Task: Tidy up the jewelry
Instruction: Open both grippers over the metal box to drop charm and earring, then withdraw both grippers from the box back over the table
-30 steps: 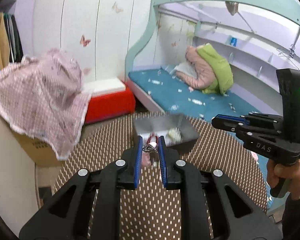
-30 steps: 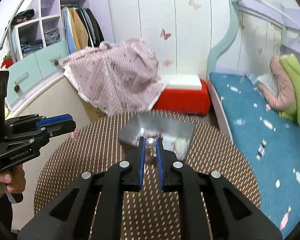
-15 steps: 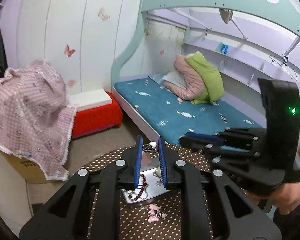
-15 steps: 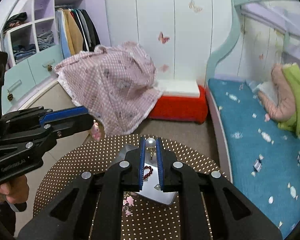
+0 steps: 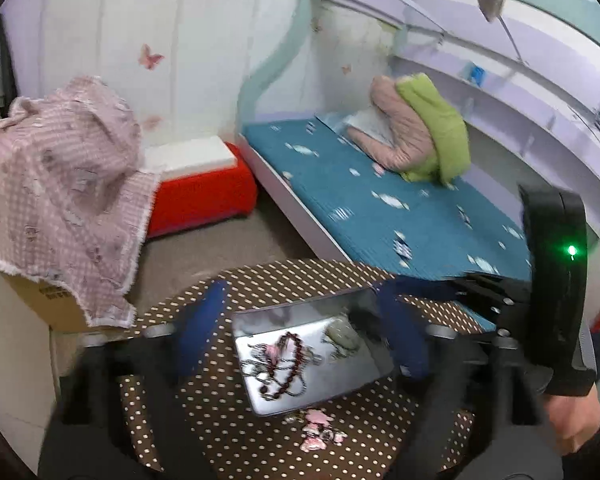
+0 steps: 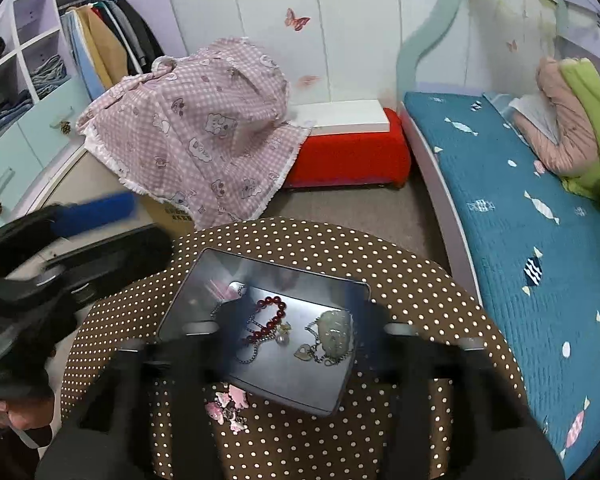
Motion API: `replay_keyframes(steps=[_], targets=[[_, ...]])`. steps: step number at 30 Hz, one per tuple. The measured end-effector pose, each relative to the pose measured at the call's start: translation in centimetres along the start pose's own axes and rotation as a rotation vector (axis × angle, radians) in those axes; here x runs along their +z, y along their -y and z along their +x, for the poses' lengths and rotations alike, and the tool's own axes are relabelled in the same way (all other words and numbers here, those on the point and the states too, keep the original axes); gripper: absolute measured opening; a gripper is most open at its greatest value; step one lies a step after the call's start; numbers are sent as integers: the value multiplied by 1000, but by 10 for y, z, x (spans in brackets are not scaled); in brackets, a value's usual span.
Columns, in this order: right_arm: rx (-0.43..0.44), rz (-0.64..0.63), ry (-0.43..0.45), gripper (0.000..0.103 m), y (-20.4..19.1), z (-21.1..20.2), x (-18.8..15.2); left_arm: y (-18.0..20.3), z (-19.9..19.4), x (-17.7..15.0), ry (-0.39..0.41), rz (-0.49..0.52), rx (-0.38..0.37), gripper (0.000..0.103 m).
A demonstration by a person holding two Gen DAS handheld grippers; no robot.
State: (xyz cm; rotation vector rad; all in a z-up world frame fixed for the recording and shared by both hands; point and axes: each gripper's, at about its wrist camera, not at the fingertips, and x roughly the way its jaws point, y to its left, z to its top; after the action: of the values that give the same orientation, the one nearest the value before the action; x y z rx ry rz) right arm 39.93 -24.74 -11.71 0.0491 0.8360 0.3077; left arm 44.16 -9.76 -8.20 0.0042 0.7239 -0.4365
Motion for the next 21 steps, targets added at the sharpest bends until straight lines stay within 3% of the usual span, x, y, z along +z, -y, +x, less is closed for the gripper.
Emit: replay_keyframes(steps=[3,12,21], targets=[[-29,30,38,95,3,-13,-2,-7,-14,-2,19,-24,32,95],[-88,93,179,95,-3,-79,-14,-7,-95,-22,156,-38,215,98],[-102,80,348,95,-34,-163,-20,9,-182,-37,310,-49,290,98]])
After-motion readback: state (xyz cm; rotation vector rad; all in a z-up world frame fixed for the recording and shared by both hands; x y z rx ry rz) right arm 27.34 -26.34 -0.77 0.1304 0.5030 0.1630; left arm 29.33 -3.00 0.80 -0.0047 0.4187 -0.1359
